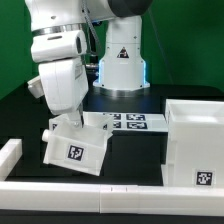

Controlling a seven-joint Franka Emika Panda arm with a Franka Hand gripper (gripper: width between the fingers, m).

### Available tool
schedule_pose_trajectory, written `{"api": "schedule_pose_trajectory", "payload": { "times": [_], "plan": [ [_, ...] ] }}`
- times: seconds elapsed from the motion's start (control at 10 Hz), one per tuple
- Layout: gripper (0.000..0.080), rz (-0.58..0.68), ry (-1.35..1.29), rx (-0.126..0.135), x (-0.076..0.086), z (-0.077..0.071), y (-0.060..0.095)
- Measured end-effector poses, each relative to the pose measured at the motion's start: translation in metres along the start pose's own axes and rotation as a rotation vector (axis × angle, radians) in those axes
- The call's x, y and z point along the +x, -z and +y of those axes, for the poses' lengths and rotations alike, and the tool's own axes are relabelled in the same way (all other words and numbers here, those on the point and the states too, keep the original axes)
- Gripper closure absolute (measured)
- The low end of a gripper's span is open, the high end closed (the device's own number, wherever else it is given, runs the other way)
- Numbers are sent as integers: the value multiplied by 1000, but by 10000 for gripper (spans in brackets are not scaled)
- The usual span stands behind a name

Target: Assemble drawer

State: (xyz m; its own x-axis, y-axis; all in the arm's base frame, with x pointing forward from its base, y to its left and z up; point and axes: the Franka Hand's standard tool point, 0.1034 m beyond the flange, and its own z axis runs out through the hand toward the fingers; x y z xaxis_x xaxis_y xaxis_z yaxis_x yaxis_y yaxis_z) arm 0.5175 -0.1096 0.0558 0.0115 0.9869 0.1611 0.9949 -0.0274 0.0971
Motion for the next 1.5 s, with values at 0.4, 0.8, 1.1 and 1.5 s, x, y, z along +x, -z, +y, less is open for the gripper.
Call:
{"api": "schedule_pose_trajectory", "payload": {
  "times": [0.4,0.8,1.1,1.5],
  "plan": [
    [759,-16,3,28,-2,-3,-1],
    [759,-15,-13,41,-10,-7,-1],
    [759,40,-2,77,-25,-17,0],
    [759,181,-36,146,-58,-35,-1]
  ]
}}
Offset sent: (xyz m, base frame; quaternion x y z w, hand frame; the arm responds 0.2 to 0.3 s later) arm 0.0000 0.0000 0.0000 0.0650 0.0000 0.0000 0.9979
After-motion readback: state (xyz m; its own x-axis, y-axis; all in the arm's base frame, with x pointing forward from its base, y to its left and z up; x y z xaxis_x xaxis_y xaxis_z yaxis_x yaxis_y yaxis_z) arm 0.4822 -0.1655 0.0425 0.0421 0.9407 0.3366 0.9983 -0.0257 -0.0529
